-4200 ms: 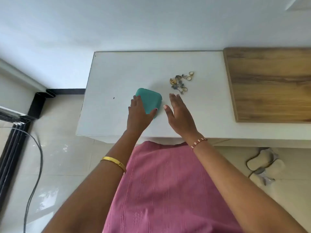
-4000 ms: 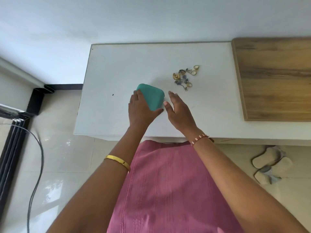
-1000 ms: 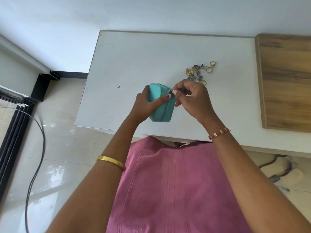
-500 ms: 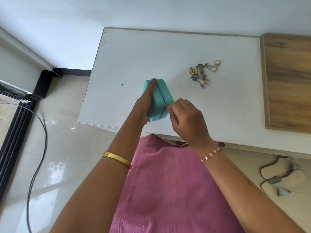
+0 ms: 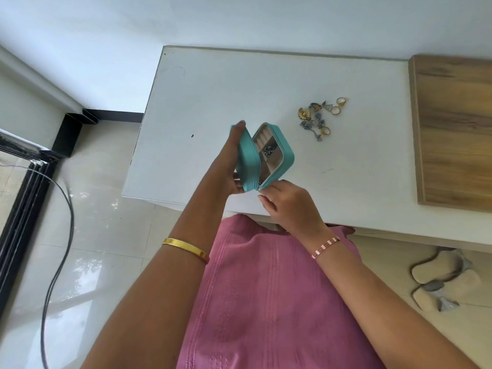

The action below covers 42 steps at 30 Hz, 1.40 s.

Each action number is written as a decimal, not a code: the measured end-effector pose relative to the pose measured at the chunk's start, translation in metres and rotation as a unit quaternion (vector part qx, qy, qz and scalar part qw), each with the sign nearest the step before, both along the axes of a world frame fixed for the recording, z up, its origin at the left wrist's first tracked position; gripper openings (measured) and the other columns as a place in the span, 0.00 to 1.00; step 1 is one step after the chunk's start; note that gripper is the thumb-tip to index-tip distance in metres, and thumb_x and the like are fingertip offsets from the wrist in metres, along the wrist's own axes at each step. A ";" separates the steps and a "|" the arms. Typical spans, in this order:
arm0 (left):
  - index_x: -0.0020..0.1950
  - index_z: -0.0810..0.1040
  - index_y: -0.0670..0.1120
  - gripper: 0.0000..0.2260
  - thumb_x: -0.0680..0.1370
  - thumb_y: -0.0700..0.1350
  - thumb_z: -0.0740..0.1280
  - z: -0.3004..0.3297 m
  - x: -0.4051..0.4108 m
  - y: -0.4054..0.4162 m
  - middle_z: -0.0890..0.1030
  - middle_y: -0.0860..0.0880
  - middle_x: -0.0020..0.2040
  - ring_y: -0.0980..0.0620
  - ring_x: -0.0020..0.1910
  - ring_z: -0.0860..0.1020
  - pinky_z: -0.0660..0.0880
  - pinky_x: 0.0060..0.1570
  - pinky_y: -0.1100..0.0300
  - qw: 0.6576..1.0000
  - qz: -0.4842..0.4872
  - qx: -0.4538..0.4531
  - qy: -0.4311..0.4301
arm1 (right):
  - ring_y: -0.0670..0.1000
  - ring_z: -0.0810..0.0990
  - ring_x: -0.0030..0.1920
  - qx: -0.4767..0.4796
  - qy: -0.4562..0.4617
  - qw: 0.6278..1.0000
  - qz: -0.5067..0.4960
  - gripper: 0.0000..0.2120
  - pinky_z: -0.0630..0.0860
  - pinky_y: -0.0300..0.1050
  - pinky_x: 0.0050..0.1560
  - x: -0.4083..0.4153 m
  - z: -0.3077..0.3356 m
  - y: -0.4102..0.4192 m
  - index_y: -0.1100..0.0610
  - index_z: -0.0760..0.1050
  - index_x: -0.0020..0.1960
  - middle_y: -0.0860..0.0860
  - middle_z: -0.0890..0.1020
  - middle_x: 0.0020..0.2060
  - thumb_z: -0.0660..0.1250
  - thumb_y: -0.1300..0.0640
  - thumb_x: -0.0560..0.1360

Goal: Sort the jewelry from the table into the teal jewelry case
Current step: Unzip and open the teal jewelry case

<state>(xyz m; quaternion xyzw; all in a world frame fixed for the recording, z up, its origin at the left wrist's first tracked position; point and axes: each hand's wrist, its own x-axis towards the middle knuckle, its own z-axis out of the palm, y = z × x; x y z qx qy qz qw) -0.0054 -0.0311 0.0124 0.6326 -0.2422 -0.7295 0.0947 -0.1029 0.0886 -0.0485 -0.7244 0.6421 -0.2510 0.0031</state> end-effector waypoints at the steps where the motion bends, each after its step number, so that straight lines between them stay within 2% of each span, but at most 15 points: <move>1: 0.56 0.75 0.44 0.32 0.67 0.70 0.66 -0.002 0.002 -0.001 0.79 0.43 0.49 0.45 0.48 0.80 0.79 0.50 0.49 1.000 0.005 0.002 0.007 | 0.49 0.78 0.32 0.006 -0.081 0.996 -0.031 0.07 0.73 0.38 0.32 -0.003 0.004 0.000 0.61 0.79 0.39 0.54 0.82 0.33 0.70 0.56 0.70; 3: 0.59 0.74 0.44 0.34 0.66 0.69 0.67 -0.007 0.006 0.000 0.80 0.43 0.49 0.44 0.48 0.81 0.80 0.49 0.47 0.999 0.018 0.003 0.035 | 0.47 0.74 0.31 0.010 -0.263 0.956 -0.131 0.14 0.72 0.38 0.31 -0.009 0.014 -0.003 0.61 0.77 0.37 0.54 0.80 0.31 0.66 0.50 0.72; 5: 0.61 0.74 0.43 0.37 0.64 0.70 0.68 -0.012 0.009 0.002 0.80 0.42 0.51 0.43 0.49 0.81 0.80 0.48 0.47 0.997 0.042 0.010 0.067 | 0.51 0.76 0.31 0.008 -0.401 0.880 -0.253 0.17 0.75 0.43 0.32 -0.012 0.023 -0.008 0.61 0.75 0.37 0.54 0.78 0.30 0.66 0.46 0.72; 7: 0.64 0.73 0.43 0.43 0.59 0.71 0.69 -0.016 0.010 0.004 0.80 0.41 0.55 0.42 0.52 0.81 0.80 0.47 0.47 0.994 0.050 0.015 0.093 | 0.52 0.81 0.36 0.046 -0.508 0.800 -0.317 0.16 0.80 0.47 0.34 -0.014 0.027 -0.016 0.60 0.74 0.44 0.57 0.80 0.37 0.69 0.46 0.72; 9: 0.66 0.73 0.44 0.48 0.54 0.72 0.71 -0.017 0.011 0.005 0.78 0.41 0.60 0.41 0.56 0.80 0.78 0.53 0.44 0.993 0.033 0.011 0.112 | 0.51 0.83 0.40 0.099 -0.568 0.750 -0.323 0.17 0.82 0.47 0.35 -0.019 0.027 -0.023 0.60 0.72 0.53 0.58 0.81 0.44 0.69 0.49 0.73; 11: 0.68 0.71 0.45 0.49 0.54 0.72 0.71 -0.019 0.013 0.005 0.77 0.41 0.63 0.41 0.58 0.79 0.75 0.58 0.42 0.988 0.025 0.011 0.150 | 0.51 0.82 0.42 0.129 -0.590 0.730 -0.320 0.14 0.82 0.51 0.38 -0.025 0.025 -0.028 0.60 0.73 0.55 0.57 0.81 0.46 0.66 0.52 0.75; 16: 0.69 0.69 0.45 0.35 0.73 0.70 0.54 -0.020 0.018 0.008 0.78 0.41 0.59 0.42 0.54 0.80 0.79 0.49 0.48 0.963 0.059 0.004 0.262 | 0.56 0.81 0.45 0.150 -0.644 0.676 -0.326 0.10 0.83 0.48 0.38 -0.039 0.021 -0.028 0.60 0.75 0.52 0.58 0.80 0.47 0.61 0.54 0.79; 19: 0.64 0.71 0.47 0.31 0.74 0.69 0.52 -0.024 0.018 0.011 0.79 0.42 0.57 0.42 0.52 0.80 0.77 0.52 0.49 0.950 0.096 0.007 0.298 | 0.55 0.81 0.44 0.146 -0.660 0.662 -0.324 0.09 0.82 0.49 0.41 -0.045 0.020 -0.029 0.59 0.75 0.51 0.58 0.80 0.46 0.59 0.55 0.79; 23: 0.67 0.72 0.47 0.32 0.74 0.68 0.53 -0.032 0.023 0.011 0.77 0.41 0.62 0.40 0.58 0.76 0.70 0.62 0.44 0.934 0.142 0.017 0.327 | 0.54 0.81 0.43 0.141 -0.692 0.636 -0.310 0.09 0.81 0.52 0.44 -0.049 0.022 -0.031 0.58 0.75 0.48 0.58 0.80 0.45 0.58 0.56 0.80; 26: 0.65 0.74 0.46 0.32 0.75 0.67 0.52 -0.035 0.027 0.008 0.79 0.40 0.60 0.40 0.58 0.77 0.70 0.63 0.42 0.931 0.141 0.015 0.335 | 0.55 0.80 0.44 0.133 -0.723 0.608 -0.299 0.09 0.81 0.54 0.45 -0.049 0.021 -0.029 0.57 0.74 0.46 0.56 0.80 0.43 0.57 0.57 0.80; 30: 0.63 0.75 0.46 0.32 0.77 0.67 0.48 -0.035 0.028 0.002 0.80 0.41 0.58 0.41 0.56 0.79 0.77 0.55 0.45 0.956 0.110 -0.035 0.271 | 0.59 0.80 0.49 0.117 -0.720 0.609 -0.312 0.07 0.81 0.53 0.46 -0.045 0.020 -0.027 0.59 0.74 0.50 0.59 0.80 0.48 0.58 0.57 0.80; 33: 0.56 0.78 0.47 0.25 0.79 0.63 0.51 -0.037 0.027 0.001 0.82 0.44 0.52 0.44 0.53 0.81 0.80 0.50 0.50 0.977 0.077 -0.160 0.119 | 0.61 0.80 0.52 0.090 -0.726 0.579 -0.360 0.09 0.82 0.51 0.43 -0.036 0.018 -0.026 0.62 0.72 0.56 0.63 0.78 0.54 0.59 0.58 0.80; 37: 0.47 0.78 0.44 0.16 0.80 0.54 0.58 -0.038 0.029 0.010 0.81 0.45 0.44 0.49 0.43 0.83 0.82 0.40 0.56 0.951 0.060 -0.302 0.013 | 0.60 0.80 0.54 0.067 -0.721 0.556 -0.408 0.08 0.82 0.52 0.44 -0.023 0.018 -0.024 0.61 0.71 0.54 0.60 0.78 0.52 0.60 0.58 0.79; 40: 0.55 0.77 0.36 0.16 0.80 0.49 0.59 -0.038 0.029 0.013 0.81 0.49 0.39 0.55 0.39 0.82 0.82 0.38 0.59 0.925 0.066 -0.374 -0.013 | 0.57 0.80 0.51 0.071 -0.746 0.524 -0.405 0.04 0.80 0.55 0.49 -0.017 0.022 -0.023 0.59 0.70 0.52 0.56 0.77 0.47 0.60 0.59 0.79; 42: 0.58 0.76 0.37 0.15 0.80 0.47 0.61 -0.038 0.026 0.016 0.82 0.52 0.37 0.55 0.41 0.83 0.82 0.41 0.57 0.909 0.060 -0.412 -0.016 | 0.55 0.80 0.49 0.070 -0.761 0.508 -0.398 0.02 0.80 0.55 0.48 -0.014 0.025 -0.022 0.58 0.69 0.48 0.57 0.77 0.48 0.60 0.59 0.79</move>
